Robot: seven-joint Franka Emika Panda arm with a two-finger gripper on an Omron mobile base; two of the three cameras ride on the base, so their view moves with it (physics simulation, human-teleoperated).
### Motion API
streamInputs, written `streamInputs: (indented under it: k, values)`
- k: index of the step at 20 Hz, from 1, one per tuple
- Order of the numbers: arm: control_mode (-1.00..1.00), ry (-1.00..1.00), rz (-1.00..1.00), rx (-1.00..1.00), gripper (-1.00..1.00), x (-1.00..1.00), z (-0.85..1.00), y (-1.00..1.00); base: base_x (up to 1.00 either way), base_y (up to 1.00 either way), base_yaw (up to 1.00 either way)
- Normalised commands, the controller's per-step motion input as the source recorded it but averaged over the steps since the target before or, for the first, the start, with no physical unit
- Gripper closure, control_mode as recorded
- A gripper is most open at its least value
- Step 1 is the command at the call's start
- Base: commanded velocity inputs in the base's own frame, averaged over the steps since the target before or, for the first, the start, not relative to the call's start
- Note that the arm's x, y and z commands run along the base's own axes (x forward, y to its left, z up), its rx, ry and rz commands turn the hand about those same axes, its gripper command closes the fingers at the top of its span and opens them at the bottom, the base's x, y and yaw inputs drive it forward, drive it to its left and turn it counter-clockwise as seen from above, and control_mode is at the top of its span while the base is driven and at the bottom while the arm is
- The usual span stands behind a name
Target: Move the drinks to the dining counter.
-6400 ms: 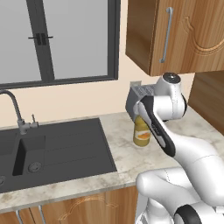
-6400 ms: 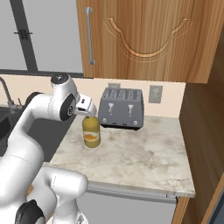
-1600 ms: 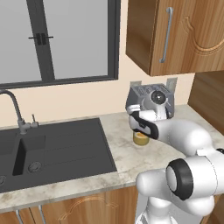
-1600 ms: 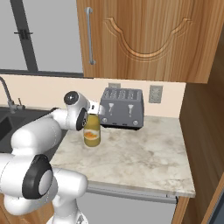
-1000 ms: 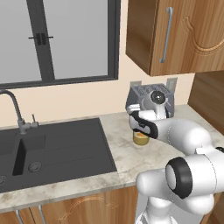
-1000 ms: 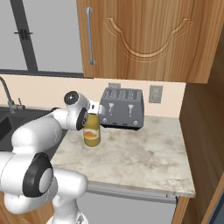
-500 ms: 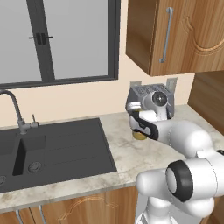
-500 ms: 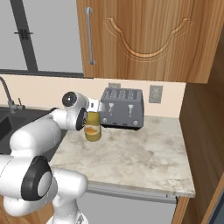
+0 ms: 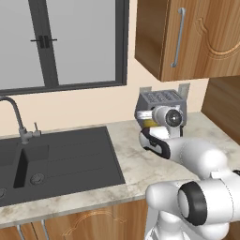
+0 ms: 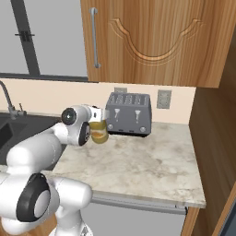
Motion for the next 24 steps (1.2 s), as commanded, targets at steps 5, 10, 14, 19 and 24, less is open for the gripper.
streamInputs:
  k: [5, 10, 14, 19, 24]
  values:
    - [-1.0, -0.1, -0.01, 0.0, 1.0, -0.88, 0.48, 0.0, 0.0, 0.0, 0.0]
    - [-1.0, -0.01, 0.0, 0.05, 1.0, -1.0, 0.93, 0.0, 0.0, 0.0, 0.0]
    - [-1.0, 0.0, 0.0, 0.06, 1.0, -1.0, 1.0, 0.0, 0.0, 0.0, 0.0]
    - [-1.0, 0.09, 0.0, 0.07, 1.0, -1.0, 0.86, 0.0, 0.0, 0.0, 0.0]
    - [-1.0, 0.2, 0.0, 0.07, 1.0, -0.94, 0.16, 0.0, 0.0, 0.0, 0.0]
